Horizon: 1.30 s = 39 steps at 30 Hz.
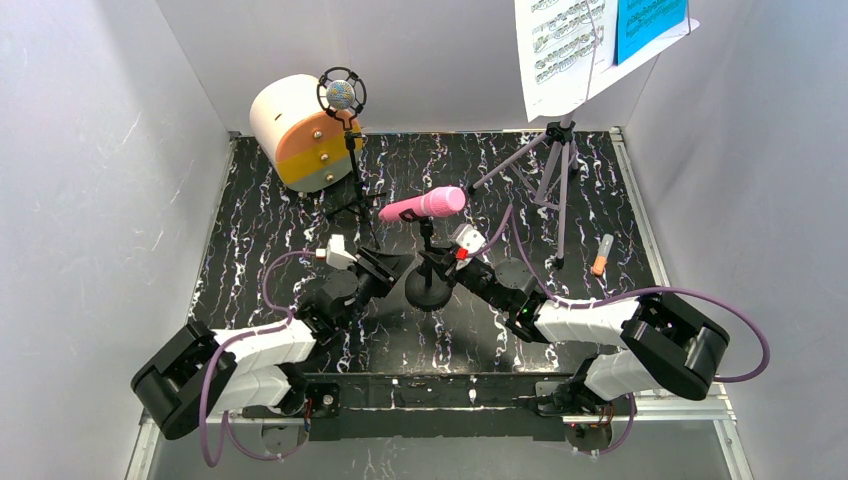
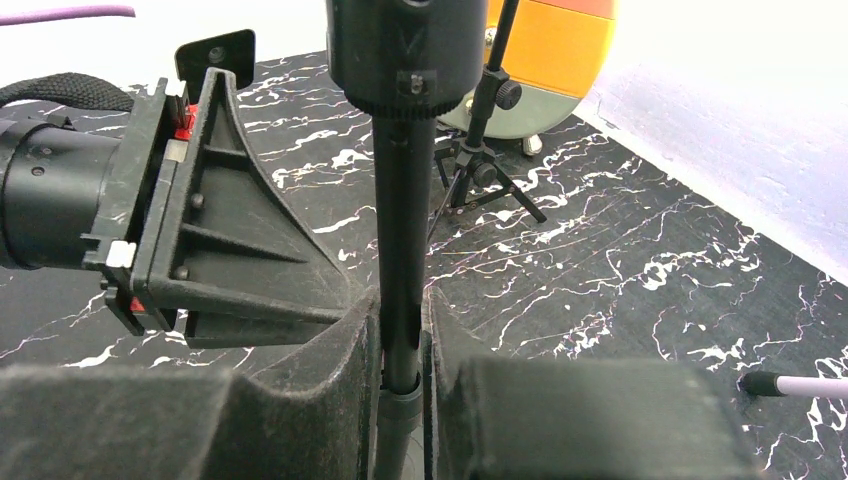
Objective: Pack up the instrument practice props
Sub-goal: Unscrew the knob on the microphone stand.
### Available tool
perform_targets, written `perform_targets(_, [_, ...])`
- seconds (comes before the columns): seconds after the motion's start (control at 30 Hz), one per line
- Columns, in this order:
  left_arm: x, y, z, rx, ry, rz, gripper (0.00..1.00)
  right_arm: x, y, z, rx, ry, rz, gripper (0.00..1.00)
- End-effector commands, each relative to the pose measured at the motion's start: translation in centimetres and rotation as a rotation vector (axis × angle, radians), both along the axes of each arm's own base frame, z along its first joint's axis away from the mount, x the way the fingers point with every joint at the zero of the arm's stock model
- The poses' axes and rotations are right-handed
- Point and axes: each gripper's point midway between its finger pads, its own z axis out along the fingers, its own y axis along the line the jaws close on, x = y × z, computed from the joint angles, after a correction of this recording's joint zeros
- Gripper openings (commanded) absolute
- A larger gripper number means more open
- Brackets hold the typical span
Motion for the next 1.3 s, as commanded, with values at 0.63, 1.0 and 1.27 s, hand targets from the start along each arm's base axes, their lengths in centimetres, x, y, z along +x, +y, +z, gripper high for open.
perform_targets(0.63, [-0.1, 0.4, 1.9, 0.486, -0.280, -0.176, 0.62, -1.9, -0.6, -8.2, -0.247, 0.137, 0.058, 0.01])
perform_targets(1.0, [-0.5, 0.2, -0.8, 0.442, -0.197, -0.178, 0.38, -1.9, -0.6, -8.4, -0.256, 0.141, 0.058, 0.01])
perform_targets(1.27, [-1.2, 1.4, -4.0, 0.512, -0.122, -0.181, 0.23, -1.8, -0.6, -8.4, -0.256, 0.141, 0.053, 0.01])
